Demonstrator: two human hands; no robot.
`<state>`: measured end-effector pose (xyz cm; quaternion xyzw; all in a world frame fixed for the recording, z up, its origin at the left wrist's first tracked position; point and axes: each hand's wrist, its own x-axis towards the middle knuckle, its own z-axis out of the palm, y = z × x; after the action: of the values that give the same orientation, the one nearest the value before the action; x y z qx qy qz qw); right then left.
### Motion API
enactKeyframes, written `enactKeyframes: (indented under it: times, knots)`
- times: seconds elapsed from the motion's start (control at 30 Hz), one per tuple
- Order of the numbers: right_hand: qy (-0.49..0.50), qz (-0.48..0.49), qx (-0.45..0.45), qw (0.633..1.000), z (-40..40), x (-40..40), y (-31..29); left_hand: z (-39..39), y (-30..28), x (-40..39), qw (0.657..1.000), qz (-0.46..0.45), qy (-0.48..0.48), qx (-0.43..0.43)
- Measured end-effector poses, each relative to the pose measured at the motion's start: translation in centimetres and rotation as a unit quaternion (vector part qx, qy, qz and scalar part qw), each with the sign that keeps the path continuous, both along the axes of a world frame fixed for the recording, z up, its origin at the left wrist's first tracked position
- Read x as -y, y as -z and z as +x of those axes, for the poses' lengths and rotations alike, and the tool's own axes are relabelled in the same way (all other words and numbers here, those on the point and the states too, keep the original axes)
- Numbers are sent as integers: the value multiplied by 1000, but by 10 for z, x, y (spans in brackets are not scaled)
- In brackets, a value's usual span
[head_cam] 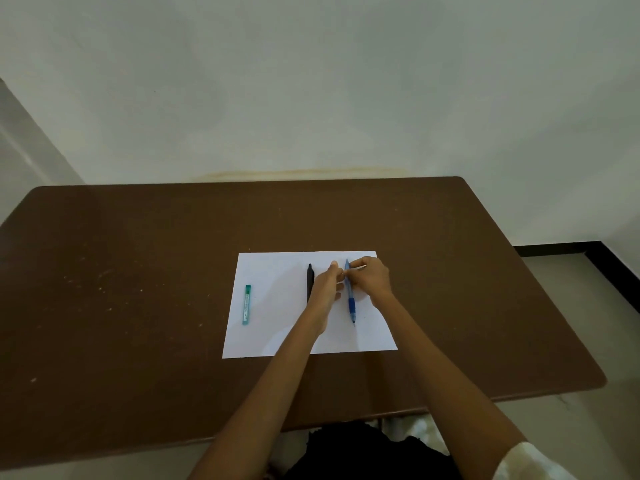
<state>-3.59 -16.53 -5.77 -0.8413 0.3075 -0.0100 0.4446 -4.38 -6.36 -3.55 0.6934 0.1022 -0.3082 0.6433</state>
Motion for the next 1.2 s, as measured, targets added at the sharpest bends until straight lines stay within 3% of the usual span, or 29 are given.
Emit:
enactKeyframes:
  times: [0.13, 0.23, 0.4, 0.53, 0.7, 0.93, 1.2]
  knots:
    - [12, 2, -11, 1000, 1, 0, 1, 6, -8, 0, 998, 59, 5, 16]
    - [13, 15, -12, 1000, -1, -1, -2, 0, 0, -14, 990, 51, 22, 129]
    - [8, 20, 48, 999, -16, -20, -9, 4, 21, -40, 928, 225, -39, 295]
    - [-38, 18, 84, 996, -30, -45, -5, 15, 28, -44, 910, 306, 28, 278]
    - [-46, 26, 68, 996, -33, -58, 0, 24, 26, -37, 860, 405, 88, 297]
    - [-33, 59, 72, 995, -31, -55, -4, 28, 23, -45, 882, 388, 51, 261]
    - [-33, 69, 54, 996, -29, -63, -5, 19, 26, -48, 853, 408, 81, 315]
